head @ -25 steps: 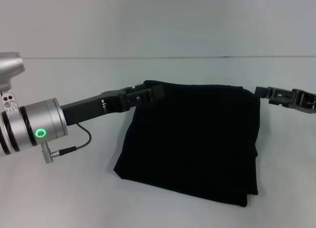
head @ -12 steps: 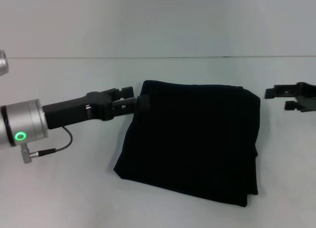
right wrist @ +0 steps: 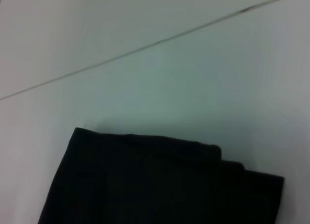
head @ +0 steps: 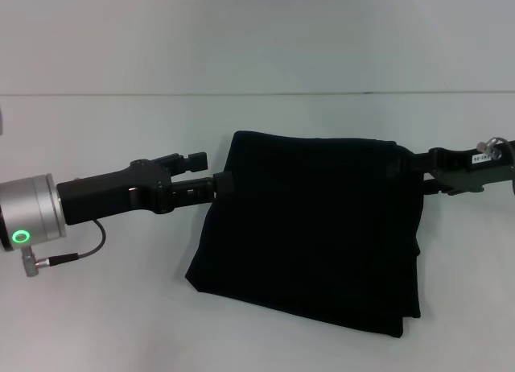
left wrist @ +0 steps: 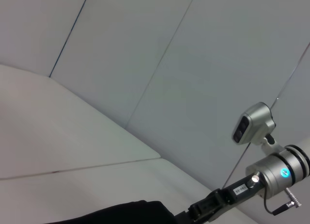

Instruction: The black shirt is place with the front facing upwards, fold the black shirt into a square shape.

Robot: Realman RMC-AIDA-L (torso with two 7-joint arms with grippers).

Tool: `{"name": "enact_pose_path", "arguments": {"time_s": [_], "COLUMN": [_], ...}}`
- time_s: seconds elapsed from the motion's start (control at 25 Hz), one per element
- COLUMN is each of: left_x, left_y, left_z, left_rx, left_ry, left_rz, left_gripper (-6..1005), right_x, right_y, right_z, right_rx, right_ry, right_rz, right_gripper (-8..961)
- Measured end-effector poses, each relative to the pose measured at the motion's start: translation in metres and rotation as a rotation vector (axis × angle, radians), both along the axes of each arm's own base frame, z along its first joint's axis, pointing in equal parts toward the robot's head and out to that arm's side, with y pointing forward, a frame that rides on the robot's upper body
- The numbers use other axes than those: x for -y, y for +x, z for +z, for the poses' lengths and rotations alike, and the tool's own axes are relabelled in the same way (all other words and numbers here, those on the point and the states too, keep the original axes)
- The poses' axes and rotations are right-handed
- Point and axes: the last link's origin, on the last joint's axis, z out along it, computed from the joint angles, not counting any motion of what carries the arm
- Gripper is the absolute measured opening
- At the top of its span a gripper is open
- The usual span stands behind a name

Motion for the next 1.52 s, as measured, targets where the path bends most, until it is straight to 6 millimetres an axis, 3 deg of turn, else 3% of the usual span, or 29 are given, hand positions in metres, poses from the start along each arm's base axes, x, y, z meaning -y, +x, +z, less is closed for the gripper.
{"name": "enact_pose_path", "arguments": {"time_s": [0.44, 0.64, 0.76, 1.2, 1.4, 1.52], "left_x": [0.0008, 0.0009, 0.0003, -0.0018, -0.0018, -0.0023], "left_y": [0.0008, 0.001, 0.0017, 0.0039, 0.0039, 0.0034], "left_z": [-0.0027, -0.003, -0.0029, -0.0021, -0.0021, -0.0021], "left_rx": [0.003, 0.005, 0.005, 0.003, 0.003, 0.0], "left_ry": [-0.004, -0.006, -0.006, -0.005, -0.004, -0.002], "left_rz": [0.001, 0.003, 0.001, -0.007, -0.007, -0.004], "left_gripper": [891, 891, 891, 891, 891, 890], "right_x": [-0.0017, -0.0029, -0.0035, -0.0059, -0.0073, -0.0083], "right_y": [0.0004, -0.0003, -0.0003, -0.0041, -0.006, -0.0072], "right_z": [0.0005, 0.0021, 0.0024, 0.002, 0.0033, 0.0051], "right_rx": [-0.002, 0.011, 0.014, 0.015, 0.01, 0.005], "right_ry": [0.02, 0.022, 0.025, 0.026, 0.031, 0.037], "right_rz": [-0.002, 0.01, 0.012, 0.018, 0.022, 0.024], "right_gripper": [924, 750, 510, 258, 61, 48]}}
